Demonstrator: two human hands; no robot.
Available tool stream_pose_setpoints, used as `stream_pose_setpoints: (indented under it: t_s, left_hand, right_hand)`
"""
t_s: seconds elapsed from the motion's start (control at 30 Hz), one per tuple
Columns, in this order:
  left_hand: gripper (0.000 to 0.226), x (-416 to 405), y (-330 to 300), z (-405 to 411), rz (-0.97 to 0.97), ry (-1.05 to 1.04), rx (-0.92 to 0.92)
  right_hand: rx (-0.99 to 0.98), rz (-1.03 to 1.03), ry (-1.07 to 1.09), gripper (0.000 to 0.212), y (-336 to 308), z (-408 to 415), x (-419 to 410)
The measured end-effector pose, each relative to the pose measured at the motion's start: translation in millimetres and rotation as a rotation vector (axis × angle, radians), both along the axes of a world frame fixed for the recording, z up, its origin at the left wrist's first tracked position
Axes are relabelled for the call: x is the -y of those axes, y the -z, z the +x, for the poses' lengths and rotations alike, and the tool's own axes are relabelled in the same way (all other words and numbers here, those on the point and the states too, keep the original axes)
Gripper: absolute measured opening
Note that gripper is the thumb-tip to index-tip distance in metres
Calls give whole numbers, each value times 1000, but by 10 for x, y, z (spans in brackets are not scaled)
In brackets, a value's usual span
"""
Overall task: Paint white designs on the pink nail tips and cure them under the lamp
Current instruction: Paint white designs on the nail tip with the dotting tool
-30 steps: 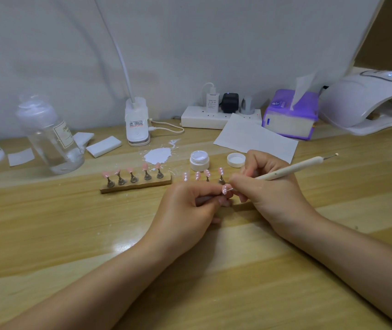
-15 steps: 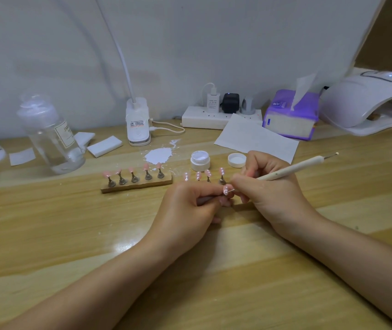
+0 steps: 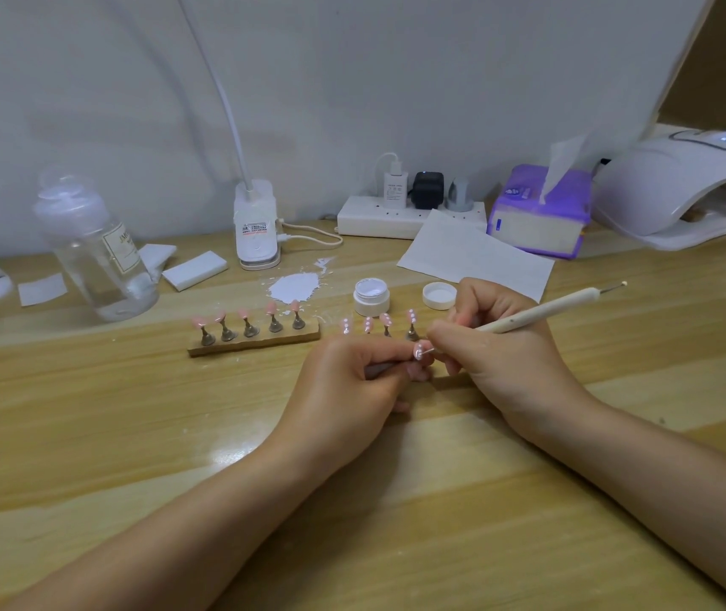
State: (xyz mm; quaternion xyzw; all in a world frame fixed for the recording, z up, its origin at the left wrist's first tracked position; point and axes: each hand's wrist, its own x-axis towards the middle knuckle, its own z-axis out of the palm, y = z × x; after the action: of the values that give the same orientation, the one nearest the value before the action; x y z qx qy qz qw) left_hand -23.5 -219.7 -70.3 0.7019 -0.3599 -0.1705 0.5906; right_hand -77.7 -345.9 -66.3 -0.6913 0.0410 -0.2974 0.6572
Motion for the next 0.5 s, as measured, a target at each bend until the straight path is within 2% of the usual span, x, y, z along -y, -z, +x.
stream_pose_setpoints:
  t_s: [0.5]
  left_hand:
    - [55,8,14,9,-11,2,20]
  right_hand:
    - [-1,-3,30,41,11,14,0]
